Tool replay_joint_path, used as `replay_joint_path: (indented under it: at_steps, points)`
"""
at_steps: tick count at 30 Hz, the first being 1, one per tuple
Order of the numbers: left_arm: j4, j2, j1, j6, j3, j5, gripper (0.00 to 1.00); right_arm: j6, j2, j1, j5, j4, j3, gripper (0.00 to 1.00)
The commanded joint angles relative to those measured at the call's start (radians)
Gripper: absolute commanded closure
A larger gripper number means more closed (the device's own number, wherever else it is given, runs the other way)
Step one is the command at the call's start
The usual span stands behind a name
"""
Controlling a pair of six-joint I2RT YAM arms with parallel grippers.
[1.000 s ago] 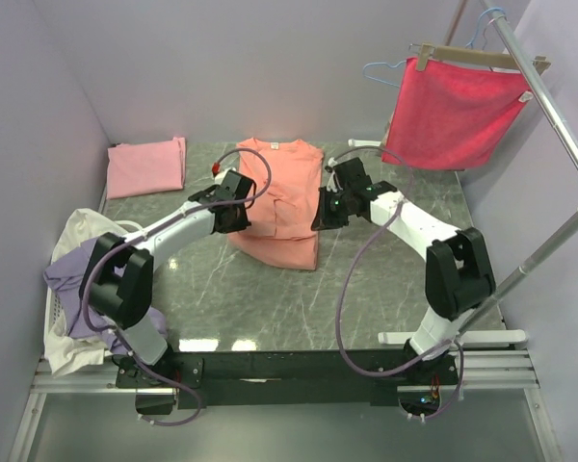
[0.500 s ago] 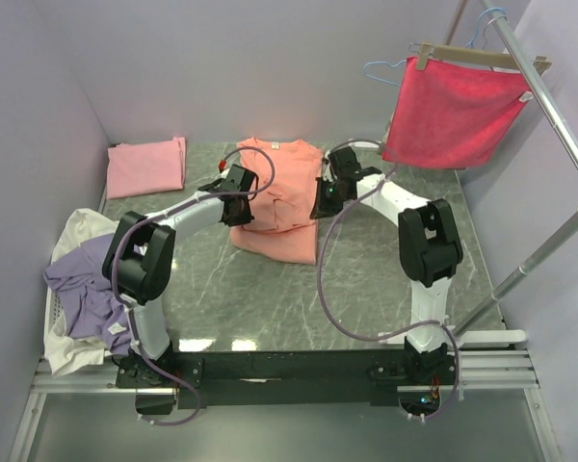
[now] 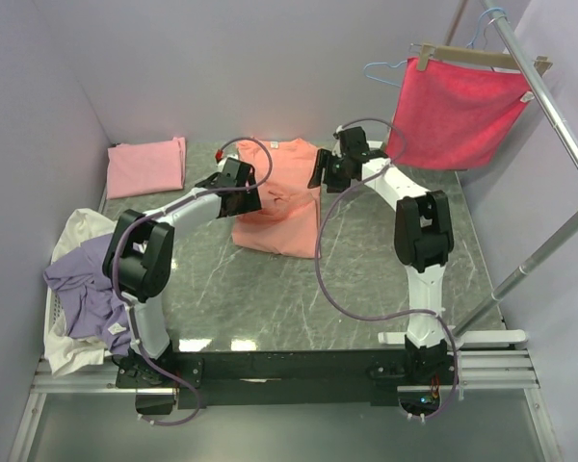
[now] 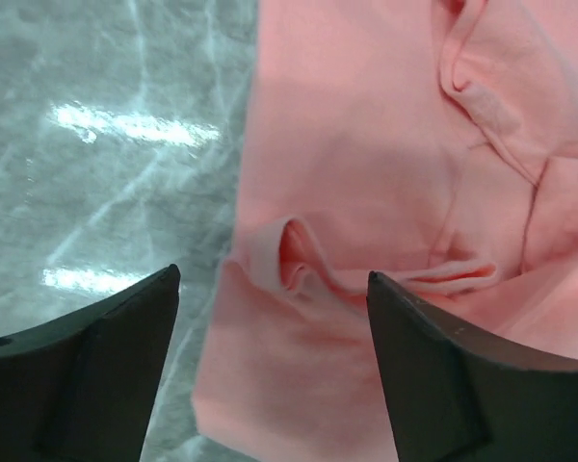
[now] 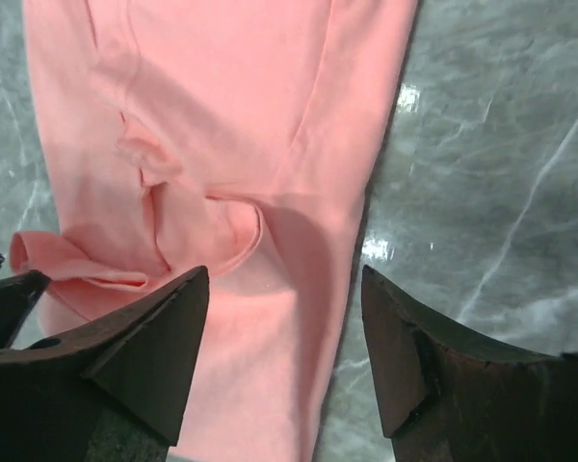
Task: Fold and stack the t-shirts
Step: Fold the folded rectangular tshirt in 1/3 of the way
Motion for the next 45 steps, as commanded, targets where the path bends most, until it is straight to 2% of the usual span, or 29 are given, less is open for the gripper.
replay_joint_path:
  at_steps: [1,3,8,15,19,22,26,29,35,37,40,45]
  points:
    - [0.031,-0.12,0.015,0.009,-0.04,-0.058,0.14,-0.006,-0.158,-0.002,0.015,0.064,-0.124,0.28]
    - [0.053,-0.152,0.015,0.012,-0.074,-0.009,0.12,-0.001,-0.211,0.001,-0.073,0.087,-0.185,0.28]
    - [0.091,-0.154,0.015,0.036,-0.105,0.19,0.15,0.002,-0.25,0.056,-0.152,0.092,-0.235,0.29]
    - [0.145,-0.034,0.015,0.05,-0.056,0.364,0.19,0.033,-0.164,0.083,-0.239,0.118,-0.2,0.3]
    - [0.151,0.035,0.015,0.062,-0.019,0.332,0.21,0.021,-0.105,0.083,-0.215,0.108,-0.167,0.3]
    - [0.185,0.065,0.016,0.09,-0.008,0.292,0.22,0.004,-0.051,0.08,-0.169,0.078,-0.131,0.34]
    - [0.189,0.144,0.022,0.127,0.075,0.266,0.27,-0.005,0.03,0.07,-0.123,0.04,-0.088,0.36]
    - [0.209,0.187,0.032,0.128,0.111,0.235,0.29,0.004,0.046,0.066,-0.008,0.003,-0.08,0.36]
    - [0.196,0.256,0.05,0.14,0.159,0.148,0.25,-0.002,0.067,0.032,0.129,-0.039,-0.054,0.32]
    - [0.231,0.237,0.058,0.137,0.141,0.093,0.23,-0.035,0.037,0.029,0.15,0.019,-0.08,0.31]
    - [0.323,0.15,0.064,0.134,0.064,0.08,0.13,-0.044,0.002,0.006,0.133,0.047,-0.108,0.29]
    - [0.357,-0.034,0.064,0.127,-0.022,0.059,0.1,-0.051,-0.129,-0.012,0.095,0.134,-0.233,0.27]
